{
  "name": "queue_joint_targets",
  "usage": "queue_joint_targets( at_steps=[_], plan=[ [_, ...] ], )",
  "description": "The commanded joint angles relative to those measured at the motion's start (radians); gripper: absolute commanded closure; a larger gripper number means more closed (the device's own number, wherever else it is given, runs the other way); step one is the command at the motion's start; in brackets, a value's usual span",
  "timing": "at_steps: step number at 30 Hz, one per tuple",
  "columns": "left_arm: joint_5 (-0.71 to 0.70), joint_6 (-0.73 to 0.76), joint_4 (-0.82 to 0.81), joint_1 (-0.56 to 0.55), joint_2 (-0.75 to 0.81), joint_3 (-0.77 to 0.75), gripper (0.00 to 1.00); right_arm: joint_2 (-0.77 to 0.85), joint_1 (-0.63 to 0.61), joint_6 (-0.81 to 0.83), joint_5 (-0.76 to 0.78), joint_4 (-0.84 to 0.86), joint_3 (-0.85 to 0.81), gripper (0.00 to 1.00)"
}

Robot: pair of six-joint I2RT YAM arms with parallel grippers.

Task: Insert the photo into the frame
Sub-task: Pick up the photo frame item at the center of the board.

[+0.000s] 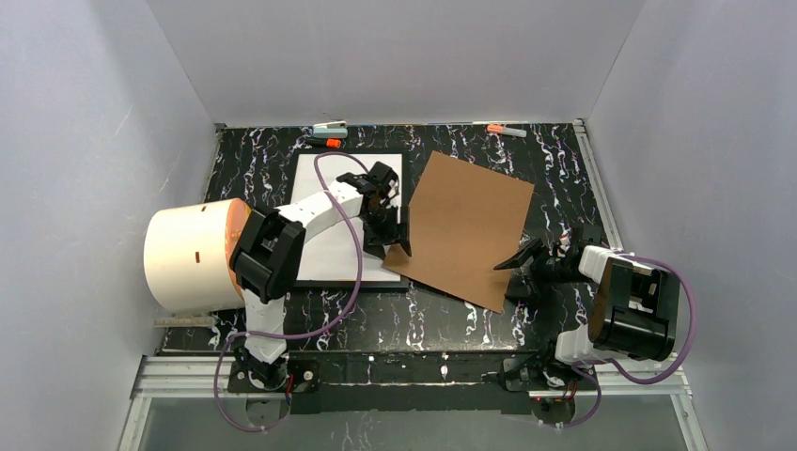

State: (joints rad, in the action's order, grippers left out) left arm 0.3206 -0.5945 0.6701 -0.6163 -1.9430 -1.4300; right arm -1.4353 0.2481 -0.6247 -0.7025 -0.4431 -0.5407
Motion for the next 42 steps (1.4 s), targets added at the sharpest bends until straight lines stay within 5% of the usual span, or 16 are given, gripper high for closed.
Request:
queue_joint_targets(
  at_steps=[1, 13, 20, 30, 42],
  plan=[
    [0.235, -0.11, -0.137, 0.007, 0.065, 0.026, 0.41, -0.027, -0.01, 0.034, 0.132, 0.02, 0.023, 0.19],
    [0.468, -0.216, -0.387, 0.024, 0.136, 0.077, 0.58, -0.033, -0.012, 0.032, 0.136, 0.034, 0.03, 0.21],
    [0.565, -0.193, -0.432, 0.027, 0.137, 0.079, 0.38, -0.045, -0.012, 0.037, 0.137, 0.036, 0.018, 0.21],
    [0.664, -0.064, -0.387, 0.024, 0.094, 0.087, 0.39, -0.06, -0.012, 0.042, 0.14, 0.041, 0.016, 0.22],
    [0.726, 0.175, -0.134, 0.024, 0.065, -0.027, 0.66, -0.068, -0.012, 0.045, 0.144, 0.037, 0.003, 0.23]
  ],
)
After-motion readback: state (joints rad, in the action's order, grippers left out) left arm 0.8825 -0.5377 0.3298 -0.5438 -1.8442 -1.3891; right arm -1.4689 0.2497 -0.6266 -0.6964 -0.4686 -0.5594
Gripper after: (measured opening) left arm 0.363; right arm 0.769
